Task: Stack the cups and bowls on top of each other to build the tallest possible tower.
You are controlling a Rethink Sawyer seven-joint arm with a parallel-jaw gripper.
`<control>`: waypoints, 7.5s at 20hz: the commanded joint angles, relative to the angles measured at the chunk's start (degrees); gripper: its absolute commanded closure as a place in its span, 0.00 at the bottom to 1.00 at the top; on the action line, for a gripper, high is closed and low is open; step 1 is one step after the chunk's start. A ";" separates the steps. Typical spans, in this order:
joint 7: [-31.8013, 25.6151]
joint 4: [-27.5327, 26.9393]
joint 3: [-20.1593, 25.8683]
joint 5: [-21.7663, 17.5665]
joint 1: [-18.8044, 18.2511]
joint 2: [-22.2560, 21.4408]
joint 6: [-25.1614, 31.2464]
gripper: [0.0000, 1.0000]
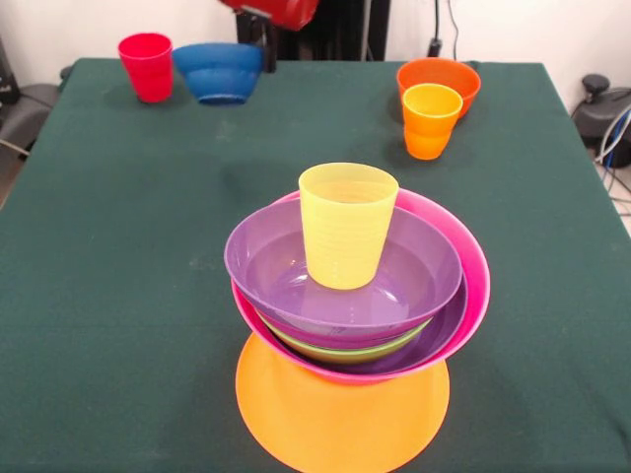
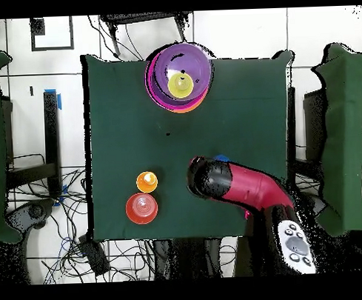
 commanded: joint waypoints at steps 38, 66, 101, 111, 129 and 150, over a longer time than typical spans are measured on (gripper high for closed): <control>21.09 -70.19 -3.61 3.27 16.19 25.98 69.14 1.00; 25.25 -89.20 -10.23 9.71 17.36 35.83 81.59 1.00; 22.91 -99.52 -27.66 25.64 16.23 46.74 76.98 1.00; 22.28 -99.58 -31.54 29.31 16.00 47.57 75.21 1.00; 18.72 -103.42 -43.76 40.65 13.29 51.56 72.70 1.00; 14.78 -104.76 -61.45 57.72 10.10 54.57 69.87 1.00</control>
